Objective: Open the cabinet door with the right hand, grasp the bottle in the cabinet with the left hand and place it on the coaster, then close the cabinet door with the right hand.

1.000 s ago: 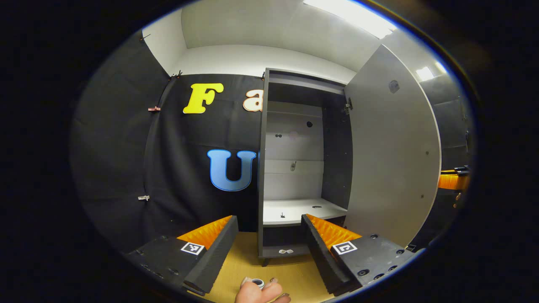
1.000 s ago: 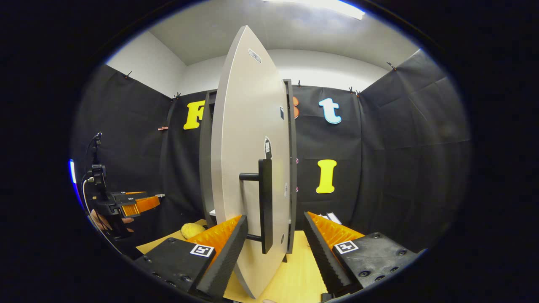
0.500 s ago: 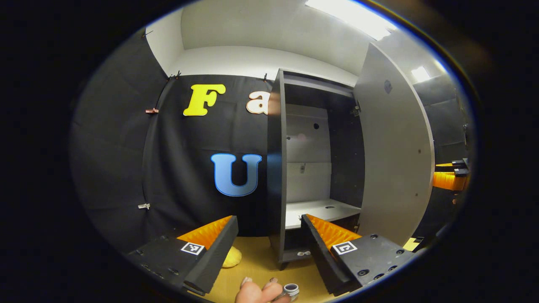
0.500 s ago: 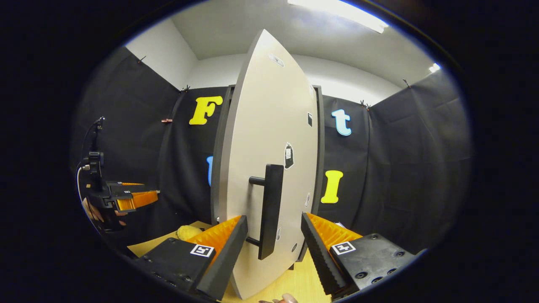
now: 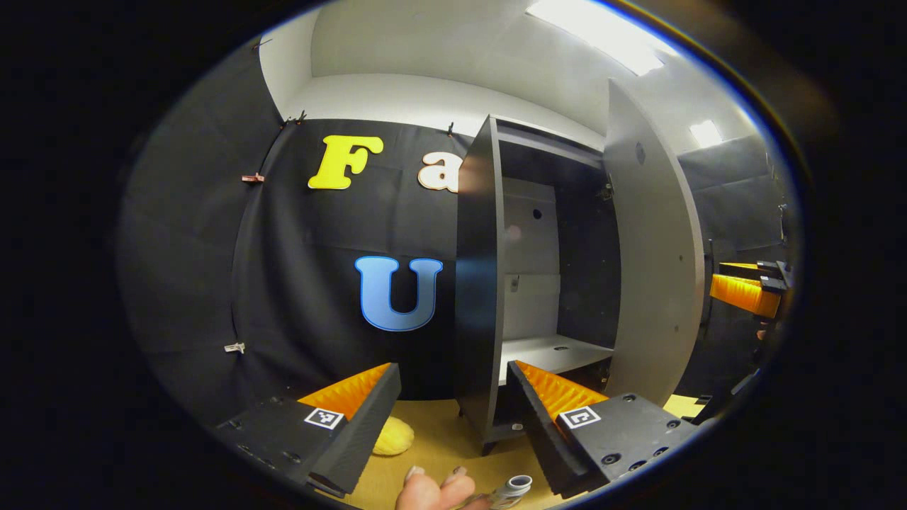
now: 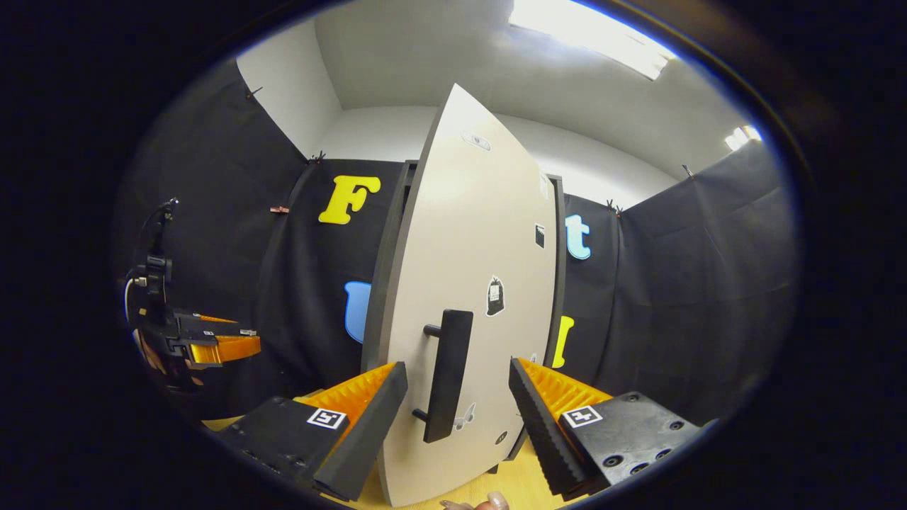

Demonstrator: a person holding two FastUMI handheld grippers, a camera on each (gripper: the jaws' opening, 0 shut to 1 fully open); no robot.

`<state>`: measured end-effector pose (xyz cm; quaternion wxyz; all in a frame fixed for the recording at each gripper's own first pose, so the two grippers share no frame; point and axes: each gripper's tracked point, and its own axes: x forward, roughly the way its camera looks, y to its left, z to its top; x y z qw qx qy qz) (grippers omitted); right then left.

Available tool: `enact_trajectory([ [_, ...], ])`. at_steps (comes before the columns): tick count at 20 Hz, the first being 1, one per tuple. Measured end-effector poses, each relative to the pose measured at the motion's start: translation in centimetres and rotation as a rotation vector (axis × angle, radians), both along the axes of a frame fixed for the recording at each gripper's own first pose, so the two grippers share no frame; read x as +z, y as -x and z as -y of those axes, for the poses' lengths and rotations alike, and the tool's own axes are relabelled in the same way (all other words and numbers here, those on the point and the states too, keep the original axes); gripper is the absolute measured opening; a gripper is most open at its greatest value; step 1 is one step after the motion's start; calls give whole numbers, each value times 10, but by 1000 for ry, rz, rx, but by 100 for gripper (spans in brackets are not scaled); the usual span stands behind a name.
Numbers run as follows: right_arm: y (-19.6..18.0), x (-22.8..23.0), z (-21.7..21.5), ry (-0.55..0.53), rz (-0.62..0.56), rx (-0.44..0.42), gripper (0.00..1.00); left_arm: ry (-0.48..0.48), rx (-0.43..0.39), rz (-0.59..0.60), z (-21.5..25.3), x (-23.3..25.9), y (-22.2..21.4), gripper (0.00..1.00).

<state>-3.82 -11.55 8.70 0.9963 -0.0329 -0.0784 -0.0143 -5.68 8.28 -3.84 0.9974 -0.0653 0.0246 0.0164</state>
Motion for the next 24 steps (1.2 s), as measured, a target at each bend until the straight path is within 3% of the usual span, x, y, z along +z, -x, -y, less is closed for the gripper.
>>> enact_trajectory([
  [10,3,-16,2,5,-38,-31,95,18,-70,-7,21,1,-7,94],
  [15,2,-18,31,-6,-33,-56,97,37,-106,18,60,20,-14,95],
  [24,-18,-31,93,-102,-105,15,98,7,-72,28,136,40,-32,92],
])
